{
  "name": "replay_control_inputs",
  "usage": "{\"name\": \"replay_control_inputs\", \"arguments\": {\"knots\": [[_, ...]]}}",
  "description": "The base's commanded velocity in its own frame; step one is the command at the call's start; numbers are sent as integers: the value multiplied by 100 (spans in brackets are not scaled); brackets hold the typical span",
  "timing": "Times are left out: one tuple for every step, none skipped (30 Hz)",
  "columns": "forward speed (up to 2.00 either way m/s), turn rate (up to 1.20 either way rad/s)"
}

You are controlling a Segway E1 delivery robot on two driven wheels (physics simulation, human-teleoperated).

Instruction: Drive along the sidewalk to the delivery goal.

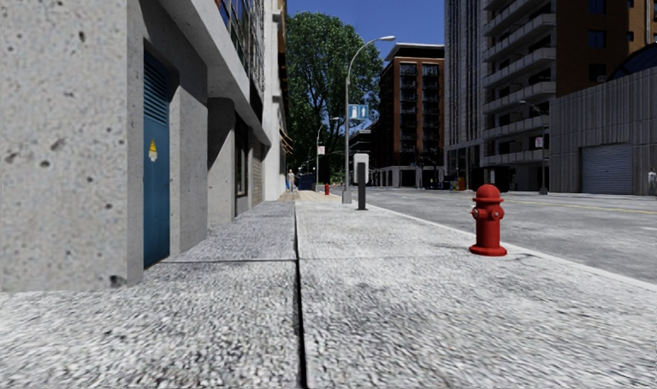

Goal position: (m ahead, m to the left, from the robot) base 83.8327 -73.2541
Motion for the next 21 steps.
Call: {"name": "replay_control_inputs", "arguments": {"knots": [[200,0],[200,0],[200,0],[200,0],[200,0],[200,0],[200,0],[200,0],[200,0],[200,0],[200,0],[200,0],[200,0],[200,0],[200,0],[200,0],[200,0],[200,0],[200,0],[200,0],[200,0]]}}
